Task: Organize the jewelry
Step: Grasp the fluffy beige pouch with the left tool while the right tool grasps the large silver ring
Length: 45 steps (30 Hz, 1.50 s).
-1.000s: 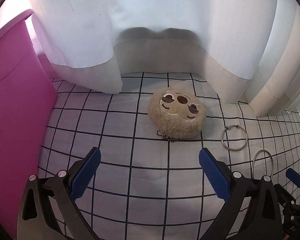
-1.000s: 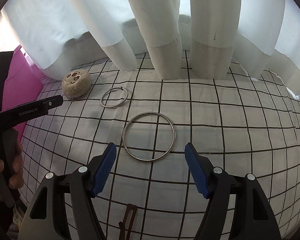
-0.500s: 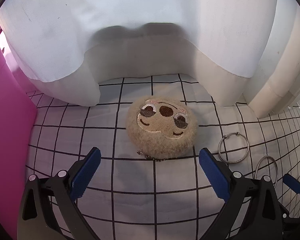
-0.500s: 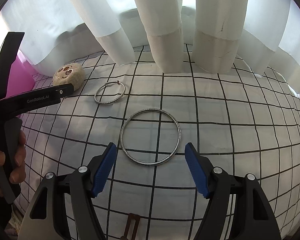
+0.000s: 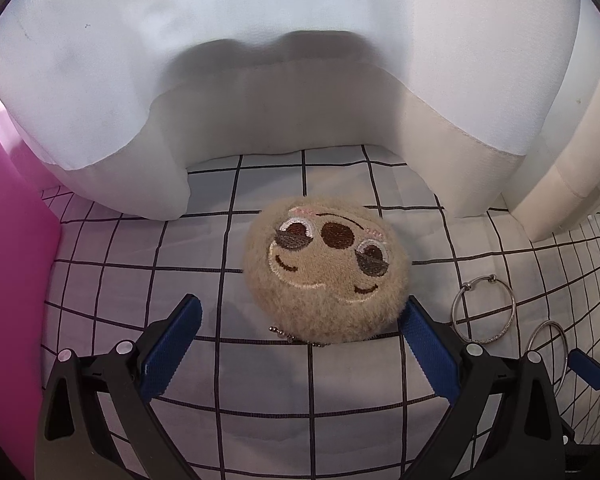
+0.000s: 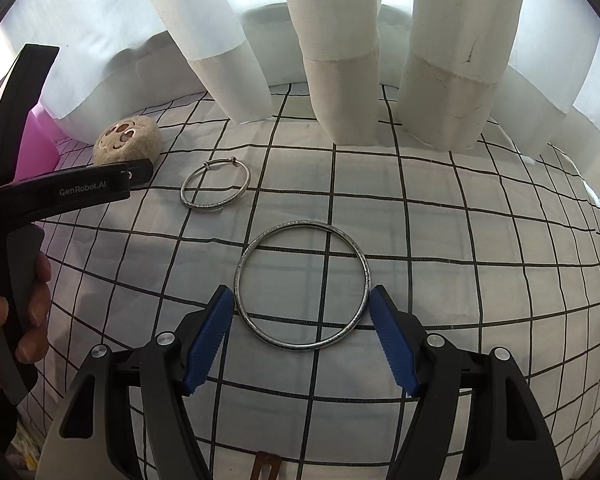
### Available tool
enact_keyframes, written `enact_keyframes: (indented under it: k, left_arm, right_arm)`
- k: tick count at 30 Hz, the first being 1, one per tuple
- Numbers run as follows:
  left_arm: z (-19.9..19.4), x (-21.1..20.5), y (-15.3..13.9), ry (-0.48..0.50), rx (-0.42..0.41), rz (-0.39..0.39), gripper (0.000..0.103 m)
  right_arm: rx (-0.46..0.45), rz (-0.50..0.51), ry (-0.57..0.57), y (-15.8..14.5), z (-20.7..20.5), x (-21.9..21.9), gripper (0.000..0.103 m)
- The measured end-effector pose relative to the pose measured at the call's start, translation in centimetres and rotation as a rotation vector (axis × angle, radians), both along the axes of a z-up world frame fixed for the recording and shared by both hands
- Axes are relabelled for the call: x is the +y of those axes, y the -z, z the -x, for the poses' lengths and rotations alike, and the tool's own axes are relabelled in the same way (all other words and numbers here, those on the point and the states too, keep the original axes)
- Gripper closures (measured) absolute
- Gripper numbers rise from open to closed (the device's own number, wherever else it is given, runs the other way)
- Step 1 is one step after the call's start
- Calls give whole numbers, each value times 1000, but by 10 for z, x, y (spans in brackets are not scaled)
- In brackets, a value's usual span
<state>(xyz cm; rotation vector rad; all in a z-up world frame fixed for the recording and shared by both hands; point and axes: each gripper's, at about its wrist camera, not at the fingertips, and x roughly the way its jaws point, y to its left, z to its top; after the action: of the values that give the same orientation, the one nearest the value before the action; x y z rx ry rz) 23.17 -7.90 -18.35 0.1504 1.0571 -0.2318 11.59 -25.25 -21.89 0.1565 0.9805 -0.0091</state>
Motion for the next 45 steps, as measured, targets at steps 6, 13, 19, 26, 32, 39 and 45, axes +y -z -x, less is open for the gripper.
enact_keyframes:
  k: [6,13,19,26,32,39,45]
  left_arm:
    - [-12,-8,6,0,-2,-5,6]
    - [-26,-15,11,3,-17,-15,6]
    - [-38,-15,14,-3,-13,13,5]
    - [-51,-19,16,-4,-35,27,5]
    - [-43,-22,11,14,-55,34,17]
    - [-32,-22,7,29,-67,43,42]
    - [-23,-6,2,17,-70,57,43]
  right_arm:
    - [-5,45,-18,1,-2,5,31]
    - [-16,56,-15,6,-13,7,26]
    - [-32,58,-11,7,-14,-4,22]
    - [-60,63,-8,8,-16,-8,21]
    - [-64,61,-9,7,-10,-4,22]
    - [-70,53,-22,3,-3,4,32]
    - [-85,36,-16,1,3,5,32]
